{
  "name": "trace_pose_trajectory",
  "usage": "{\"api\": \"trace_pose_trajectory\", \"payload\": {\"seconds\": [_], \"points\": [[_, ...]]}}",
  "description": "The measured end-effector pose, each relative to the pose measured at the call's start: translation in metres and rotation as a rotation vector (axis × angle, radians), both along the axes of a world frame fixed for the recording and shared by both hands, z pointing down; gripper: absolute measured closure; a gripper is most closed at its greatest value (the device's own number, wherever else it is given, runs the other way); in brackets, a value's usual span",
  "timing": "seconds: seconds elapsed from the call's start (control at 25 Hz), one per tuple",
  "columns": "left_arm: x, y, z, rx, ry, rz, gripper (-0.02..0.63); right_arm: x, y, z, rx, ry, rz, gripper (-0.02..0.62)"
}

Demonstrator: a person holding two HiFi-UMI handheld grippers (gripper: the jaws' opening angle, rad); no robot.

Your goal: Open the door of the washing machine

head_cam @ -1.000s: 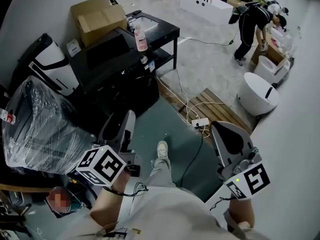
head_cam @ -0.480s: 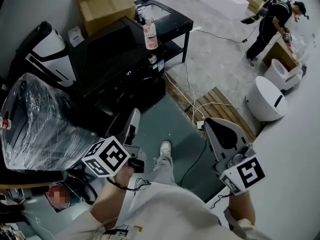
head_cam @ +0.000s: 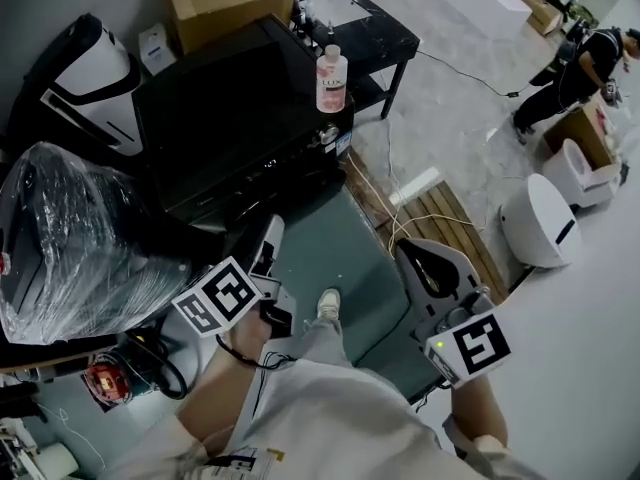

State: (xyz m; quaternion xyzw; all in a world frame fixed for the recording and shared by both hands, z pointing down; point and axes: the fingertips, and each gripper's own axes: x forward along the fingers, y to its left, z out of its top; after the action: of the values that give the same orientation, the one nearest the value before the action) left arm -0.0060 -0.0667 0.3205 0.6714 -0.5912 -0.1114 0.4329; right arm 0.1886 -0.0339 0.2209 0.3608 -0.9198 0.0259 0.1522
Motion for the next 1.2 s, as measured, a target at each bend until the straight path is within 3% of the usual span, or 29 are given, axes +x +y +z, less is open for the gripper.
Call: {"api": "trace_pose_trajectory", "payload": {"seconds": [0.16,0.52,1.0,1.2], "points": [[-0.016,-0.029,0.036,-0.069,0.047,-0.025,0.373,-0.030,-0.039,0.019,-0.036,0.005,-0.051,0.568],[-0.049,-0.057,0.105,-0.223,0.176,-0.170,0.373,-0.080,-0.095,0.057,-0.108,0.045,-0.145,0.568],[-0.078,-0.081,0.154,-0.320,0.202,-0.407,0.373,-0.119,-0.149,0.100,-0.187,0.075,-0.361,0.568],[-0.094,-0.084,0.172,-0.348,0.230,-0.554,0.373,-0.134,-0.171,0.116,-0.209,0.107,-0.487,0.568]]}}
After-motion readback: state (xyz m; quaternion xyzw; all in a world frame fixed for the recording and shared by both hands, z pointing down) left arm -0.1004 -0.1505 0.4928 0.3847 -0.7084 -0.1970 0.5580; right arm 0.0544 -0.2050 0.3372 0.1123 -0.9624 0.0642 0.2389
